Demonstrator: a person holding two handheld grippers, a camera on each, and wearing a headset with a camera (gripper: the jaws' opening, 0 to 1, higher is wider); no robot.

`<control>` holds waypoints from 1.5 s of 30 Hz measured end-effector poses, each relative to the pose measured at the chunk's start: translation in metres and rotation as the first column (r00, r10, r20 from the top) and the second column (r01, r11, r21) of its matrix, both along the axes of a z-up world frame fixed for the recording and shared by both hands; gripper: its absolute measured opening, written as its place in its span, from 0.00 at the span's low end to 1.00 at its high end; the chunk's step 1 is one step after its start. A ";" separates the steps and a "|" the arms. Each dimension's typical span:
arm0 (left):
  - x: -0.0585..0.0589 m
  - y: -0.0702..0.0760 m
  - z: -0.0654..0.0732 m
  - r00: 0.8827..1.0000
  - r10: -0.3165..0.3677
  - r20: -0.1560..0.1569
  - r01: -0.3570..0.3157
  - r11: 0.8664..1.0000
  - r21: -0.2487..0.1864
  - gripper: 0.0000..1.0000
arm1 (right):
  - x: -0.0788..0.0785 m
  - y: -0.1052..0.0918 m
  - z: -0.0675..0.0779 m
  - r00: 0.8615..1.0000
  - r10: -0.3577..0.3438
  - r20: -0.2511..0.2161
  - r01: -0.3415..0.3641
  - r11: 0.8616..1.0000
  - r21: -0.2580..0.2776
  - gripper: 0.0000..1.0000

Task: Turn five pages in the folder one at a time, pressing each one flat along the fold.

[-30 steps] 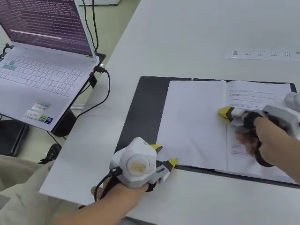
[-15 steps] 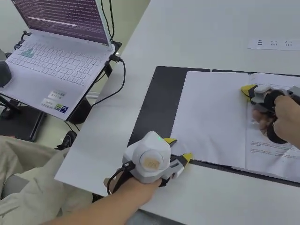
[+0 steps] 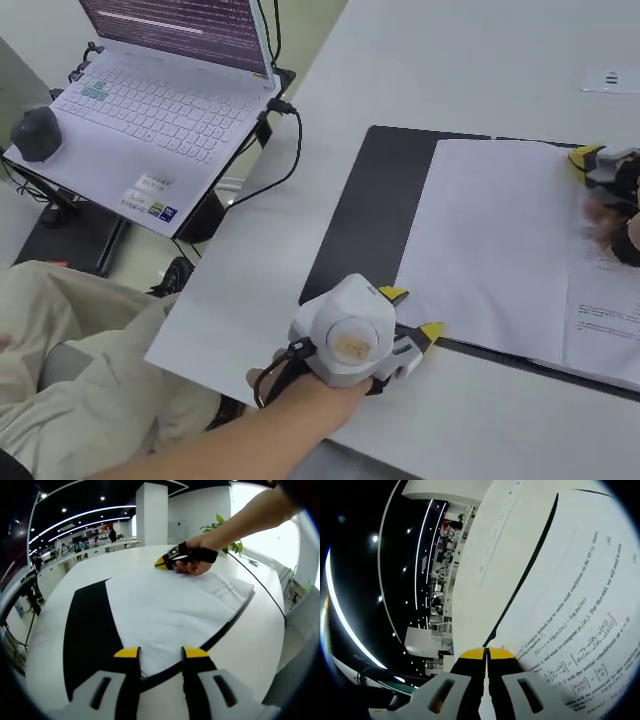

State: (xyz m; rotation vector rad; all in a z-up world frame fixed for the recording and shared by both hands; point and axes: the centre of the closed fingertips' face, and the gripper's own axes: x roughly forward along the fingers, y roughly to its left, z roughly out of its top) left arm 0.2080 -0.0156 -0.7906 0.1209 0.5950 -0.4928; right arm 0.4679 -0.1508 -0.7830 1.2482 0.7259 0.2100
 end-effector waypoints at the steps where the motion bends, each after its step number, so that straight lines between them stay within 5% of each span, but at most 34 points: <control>1: 0.000 0.000 0.000 1.000 0.001 0.001 -0.001 1.000 -0.001 0.31 | 0.001 0.000 0.000 1.000 0.004 0.005 -0.004 1.000 -0.009 0.00; 7: 0.000 0.000 0.000 1.000 0.001 0.008 -0.001 1.000 -0.006 0.31 | 0.002 -0.001 0.000 1.000 -0.020 -0.008 0.020 1.000 0.002 0.00; 18: 0.001 0.000 0.001 1.000 0.001 0.009 -0.001 1.000 -0.007 0.31 | -0.027 0.003 0.001 0.998 0.048 -0.044 -0.047 0.999 0.012 0.00; 45: 0.000 -0.002 0.001 1.000 -0.006 0.010 0.006 1.000 0.000 0.31 | -0.133 0.006 0.003 0.975 0.204 -0.089 -0.192 0.973 0.128 0.00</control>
